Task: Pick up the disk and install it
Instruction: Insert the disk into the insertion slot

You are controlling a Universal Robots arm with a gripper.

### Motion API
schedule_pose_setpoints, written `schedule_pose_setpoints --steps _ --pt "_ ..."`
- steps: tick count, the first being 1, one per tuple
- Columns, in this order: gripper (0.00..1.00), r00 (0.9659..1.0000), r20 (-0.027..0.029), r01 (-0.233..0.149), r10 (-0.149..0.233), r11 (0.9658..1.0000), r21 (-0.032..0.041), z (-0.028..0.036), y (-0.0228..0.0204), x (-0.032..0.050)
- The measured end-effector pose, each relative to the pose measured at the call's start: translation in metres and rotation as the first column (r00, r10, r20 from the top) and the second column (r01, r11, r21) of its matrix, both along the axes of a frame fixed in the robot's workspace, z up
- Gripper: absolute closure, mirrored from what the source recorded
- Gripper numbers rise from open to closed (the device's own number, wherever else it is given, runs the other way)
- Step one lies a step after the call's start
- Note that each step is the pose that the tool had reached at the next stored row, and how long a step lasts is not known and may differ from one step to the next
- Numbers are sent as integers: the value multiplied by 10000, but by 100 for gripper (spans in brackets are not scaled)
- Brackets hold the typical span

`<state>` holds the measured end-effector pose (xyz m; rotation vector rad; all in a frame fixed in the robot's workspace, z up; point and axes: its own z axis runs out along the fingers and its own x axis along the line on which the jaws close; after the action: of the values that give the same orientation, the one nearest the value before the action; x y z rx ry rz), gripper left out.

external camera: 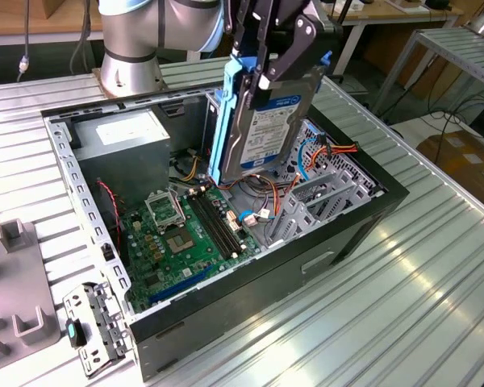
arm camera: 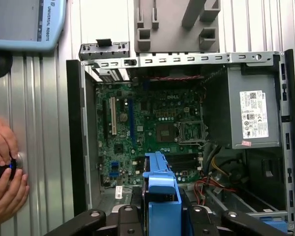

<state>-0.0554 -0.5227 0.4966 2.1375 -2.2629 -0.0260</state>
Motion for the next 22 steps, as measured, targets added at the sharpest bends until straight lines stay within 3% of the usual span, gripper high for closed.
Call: schedule_pose_setpoints --steps 3,7,12,14,17,22 --pt "63 10000 -2 0 0 10000 -8 -2 -58 6" --pt "63 10000 -19 0 0 10000 -8 -3 -66 102" --pt "63 10000 -51 0 0 10000 -7 -7 -67 336" --pt "63 10000 -59 0 0 10000 -8 -7 -66 394" --pt "63 10000 -75 0 0 10000 -8 -7 -66 556" --pt "63 10000 -86 0 0 10000 -8 -8 -66 670"
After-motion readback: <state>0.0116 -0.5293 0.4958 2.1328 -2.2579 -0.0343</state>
